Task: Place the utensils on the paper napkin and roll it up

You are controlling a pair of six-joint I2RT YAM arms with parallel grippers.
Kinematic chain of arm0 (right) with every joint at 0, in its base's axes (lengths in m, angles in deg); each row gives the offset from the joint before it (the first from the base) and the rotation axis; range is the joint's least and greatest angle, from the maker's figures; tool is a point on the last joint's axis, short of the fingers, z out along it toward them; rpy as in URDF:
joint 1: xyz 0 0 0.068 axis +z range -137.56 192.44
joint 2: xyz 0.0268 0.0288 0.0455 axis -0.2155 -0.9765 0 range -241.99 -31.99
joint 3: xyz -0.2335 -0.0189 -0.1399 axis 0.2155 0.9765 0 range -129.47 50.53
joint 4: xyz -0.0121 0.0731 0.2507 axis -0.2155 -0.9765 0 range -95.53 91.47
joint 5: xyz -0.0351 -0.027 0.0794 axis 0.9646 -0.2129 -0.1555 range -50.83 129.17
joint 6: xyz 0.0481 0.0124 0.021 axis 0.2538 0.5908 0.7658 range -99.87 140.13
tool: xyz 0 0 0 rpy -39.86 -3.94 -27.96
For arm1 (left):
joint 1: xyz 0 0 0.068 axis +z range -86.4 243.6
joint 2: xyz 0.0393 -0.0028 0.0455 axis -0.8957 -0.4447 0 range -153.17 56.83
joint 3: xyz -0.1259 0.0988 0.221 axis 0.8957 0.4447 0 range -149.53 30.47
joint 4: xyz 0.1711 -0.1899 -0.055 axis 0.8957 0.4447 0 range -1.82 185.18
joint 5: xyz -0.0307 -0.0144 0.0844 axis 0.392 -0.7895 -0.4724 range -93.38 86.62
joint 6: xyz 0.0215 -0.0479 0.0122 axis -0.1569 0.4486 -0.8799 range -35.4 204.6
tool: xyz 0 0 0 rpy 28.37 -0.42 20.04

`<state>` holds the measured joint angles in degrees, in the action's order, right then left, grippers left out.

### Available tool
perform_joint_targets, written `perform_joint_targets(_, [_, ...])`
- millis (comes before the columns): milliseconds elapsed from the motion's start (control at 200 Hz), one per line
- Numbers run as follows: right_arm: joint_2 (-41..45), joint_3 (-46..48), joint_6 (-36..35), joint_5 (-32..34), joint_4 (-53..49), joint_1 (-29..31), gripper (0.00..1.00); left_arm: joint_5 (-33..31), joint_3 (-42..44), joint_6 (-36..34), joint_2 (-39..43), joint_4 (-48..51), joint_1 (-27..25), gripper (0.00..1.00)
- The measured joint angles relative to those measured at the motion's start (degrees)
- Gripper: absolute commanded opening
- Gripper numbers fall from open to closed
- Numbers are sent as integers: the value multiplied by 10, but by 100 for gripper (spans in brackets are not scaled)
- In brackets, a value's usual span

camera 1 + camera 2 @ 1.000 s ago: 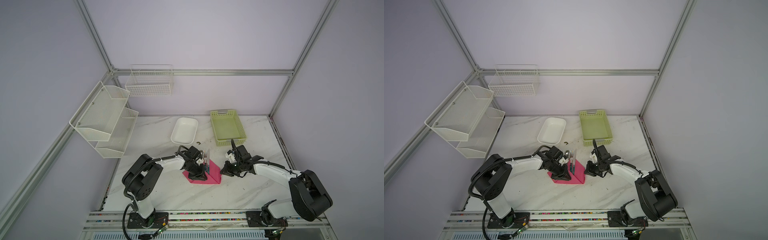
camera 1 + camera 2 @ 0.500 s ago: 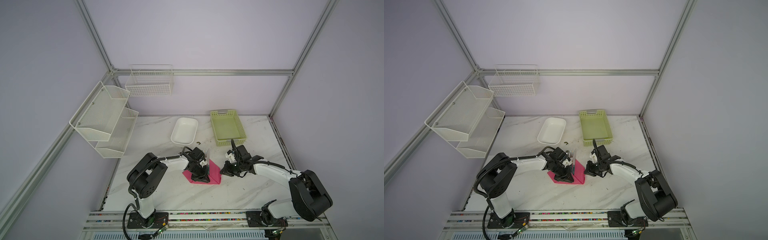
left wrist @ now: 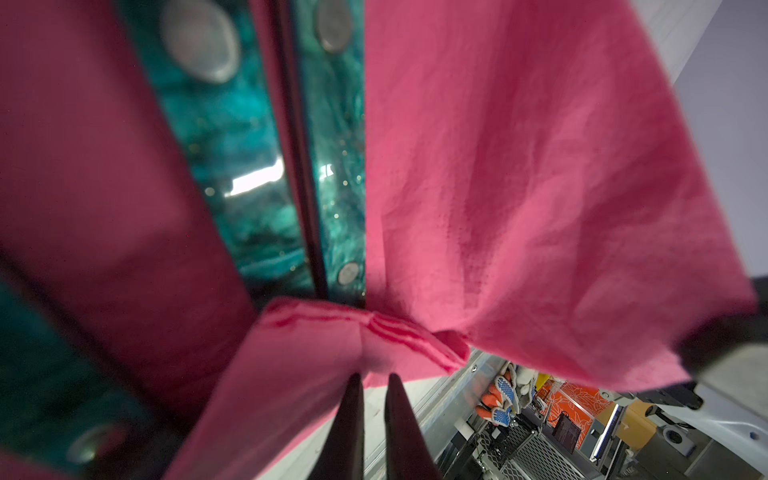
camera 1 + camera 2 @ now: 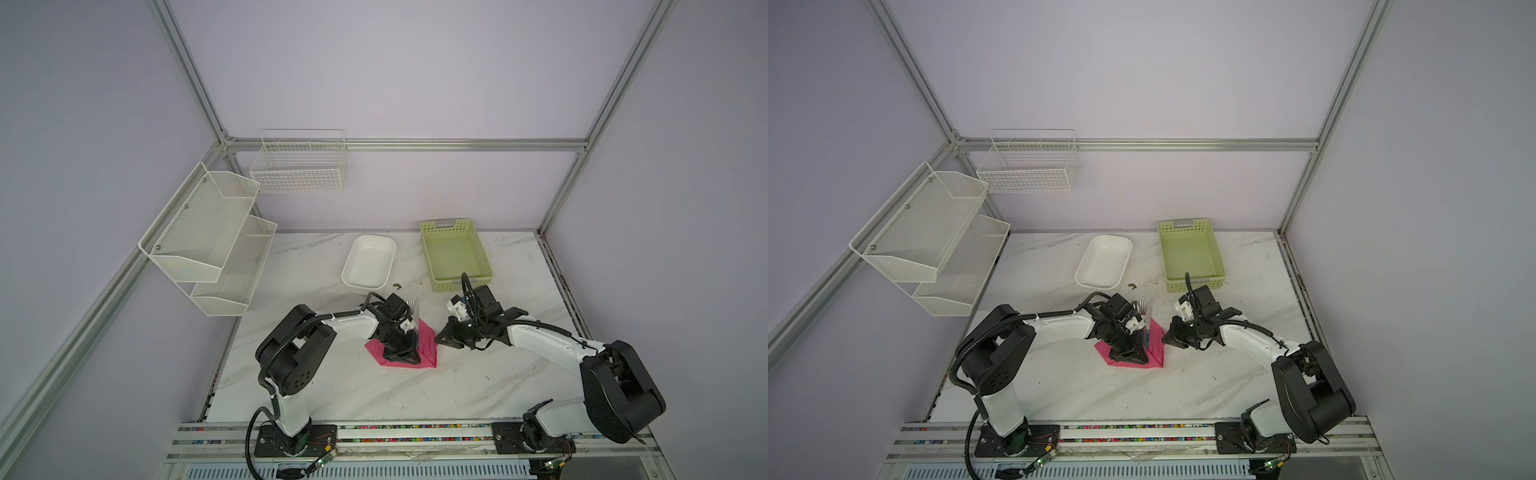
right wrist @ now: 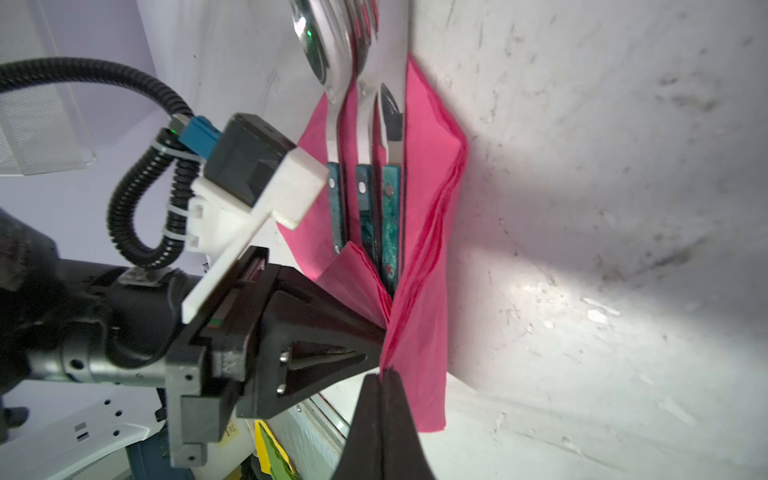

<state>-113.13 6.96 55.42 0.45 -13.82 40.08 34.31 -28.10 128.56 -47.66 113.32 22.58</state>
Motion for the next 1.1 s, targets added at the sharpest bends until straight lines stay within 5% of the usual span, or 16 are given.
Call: perform_joint_targets(1100, [-53, -27, 64, -35, 99, 32, 0, -40, -2, -42, 32, 78, 42, 15])
